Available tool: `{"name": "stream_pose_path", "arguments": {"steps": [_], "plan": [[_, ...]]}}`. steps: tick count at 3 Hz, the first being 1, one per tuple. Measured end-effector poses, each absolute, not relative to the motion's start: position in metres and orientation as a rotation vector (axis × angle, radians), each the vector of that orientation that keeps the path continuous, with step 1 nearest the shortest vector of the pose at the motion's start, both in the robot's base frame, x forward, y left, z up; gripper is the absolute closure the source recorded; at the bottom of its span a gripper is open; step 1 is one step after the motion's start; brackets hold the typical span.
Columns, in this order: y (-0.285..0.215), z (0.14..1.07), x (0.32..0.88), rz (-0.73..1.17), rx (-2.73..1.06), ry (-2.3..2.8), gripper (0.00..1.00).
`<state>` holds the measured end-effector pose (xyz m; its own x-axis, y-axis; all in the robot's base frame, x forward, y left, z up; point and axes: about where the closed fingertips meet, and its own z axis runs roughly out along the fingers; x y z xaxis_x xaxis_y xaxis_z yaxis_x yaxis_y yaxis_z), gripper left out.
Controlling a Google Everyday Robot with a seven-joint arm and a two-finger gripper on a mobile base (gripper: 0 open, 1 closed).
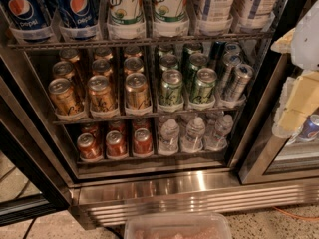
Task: Pick coke can from bottom shelf of fridge
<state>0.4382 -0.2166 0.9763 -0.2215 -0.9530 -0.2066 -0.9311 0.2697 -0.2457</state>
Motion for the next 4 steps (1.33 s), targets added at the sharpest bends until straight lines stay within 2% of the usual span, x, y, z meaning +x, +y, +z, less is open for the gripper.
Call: {"name": "stream_pose_path", "arguments": {"steps": [1,4], "plan": [[-0.214,0.982,0.441,-0.117,-1.719,2.232,0.0],[-0.155,0.831,0.408,0.276,-1.711,2.246,0.0]]}}
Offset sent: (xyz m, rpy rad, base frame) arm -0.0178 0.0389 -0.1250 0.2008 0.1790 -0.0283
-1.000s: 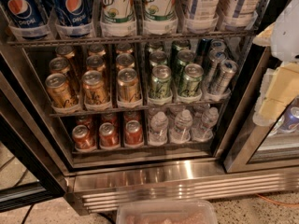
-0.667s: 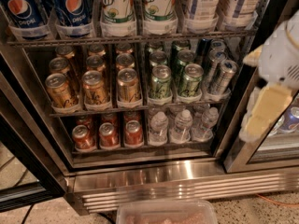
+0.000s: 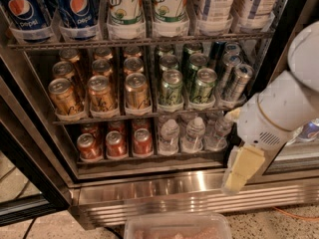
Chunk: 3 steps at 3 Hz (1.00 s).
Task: Pick coke can from bottom shelf of fridge
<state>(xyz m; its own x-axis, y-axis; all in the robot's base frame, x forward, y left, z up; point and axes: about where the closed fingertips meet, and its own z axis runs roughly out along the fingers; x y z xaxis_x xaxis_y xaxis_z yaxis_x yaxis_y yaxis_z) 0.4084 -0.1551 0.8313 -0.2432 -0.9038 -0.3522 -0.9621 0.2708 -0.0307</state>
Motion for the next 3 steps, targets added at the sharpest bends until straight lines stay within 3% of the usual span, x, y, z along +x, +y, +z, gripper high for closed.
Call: {"name": "stream_pose_path", "arguments": {"steps": [2,3], "plan": [[-0.151,0.824,0.404,0.304,-1.71,2.241,0.0],[-0.121,0.783,0.397,0.431,-1.689,2.204,0.0]]}}
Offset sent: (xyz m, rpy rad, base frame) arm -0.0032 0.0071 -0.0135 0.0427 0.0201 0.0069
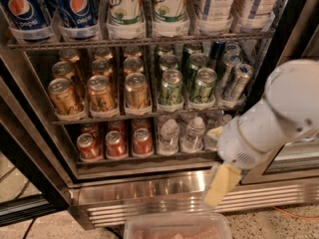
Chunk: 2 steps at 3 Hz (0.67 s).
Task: Pick coke can from bottom shelf of fridge
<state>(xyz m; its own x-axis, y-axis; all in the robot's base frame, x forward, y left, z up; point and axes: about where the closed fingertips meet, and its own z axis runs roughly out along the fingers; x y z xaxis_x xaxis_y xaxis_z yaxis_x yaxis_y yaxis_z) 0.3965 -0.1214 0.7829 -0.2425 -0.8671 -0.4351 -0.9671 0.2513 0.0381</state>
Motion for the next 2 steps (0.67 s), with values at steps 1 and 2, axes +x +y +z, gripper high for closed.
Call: {"name": "stream_pose_path", "arguments": {"steps": [1,2], "plan": [[-0.079,0.723,0.399,0.539,-1.673,2.145,0.0],[-0.045,0.684,0.406,0.607,-1.658,2.083,0.0]]}}
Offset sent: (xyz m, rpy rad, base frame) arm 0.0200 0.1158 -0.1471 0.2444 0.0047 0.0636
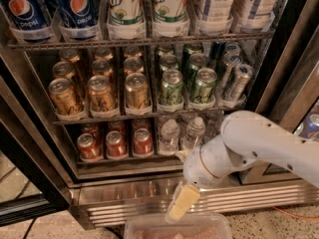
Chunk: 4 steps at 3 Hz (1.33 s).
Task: Pick coke can from bottom shelf of fridge
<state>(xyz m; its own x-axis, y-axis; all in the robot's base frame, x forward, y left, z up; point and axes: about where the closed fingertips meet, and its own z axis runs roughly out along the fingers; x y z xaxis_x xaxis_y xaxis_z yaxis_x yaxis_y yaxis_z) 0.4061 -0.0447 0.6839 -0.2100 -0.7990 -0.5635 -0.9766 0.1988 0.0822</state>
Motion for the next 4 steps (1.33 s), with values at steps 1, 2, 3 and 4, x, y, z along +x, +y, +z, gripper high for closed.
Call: {"name": "stream_pose_path", "arguments": {"steps": [1,2,3,4], "plan": [[-0.025,0.667,0.408,0.655,-1.657,2.035,0.0],[-0.024,0.667,0.408,0.657,-1.656,2.034,0.0],[-0.021,0.666,0.407,0.662,-1.632,2.022,0.0],[-0.001,0.643,0.394,0.735,-1.541,1.987,0.0]]}}
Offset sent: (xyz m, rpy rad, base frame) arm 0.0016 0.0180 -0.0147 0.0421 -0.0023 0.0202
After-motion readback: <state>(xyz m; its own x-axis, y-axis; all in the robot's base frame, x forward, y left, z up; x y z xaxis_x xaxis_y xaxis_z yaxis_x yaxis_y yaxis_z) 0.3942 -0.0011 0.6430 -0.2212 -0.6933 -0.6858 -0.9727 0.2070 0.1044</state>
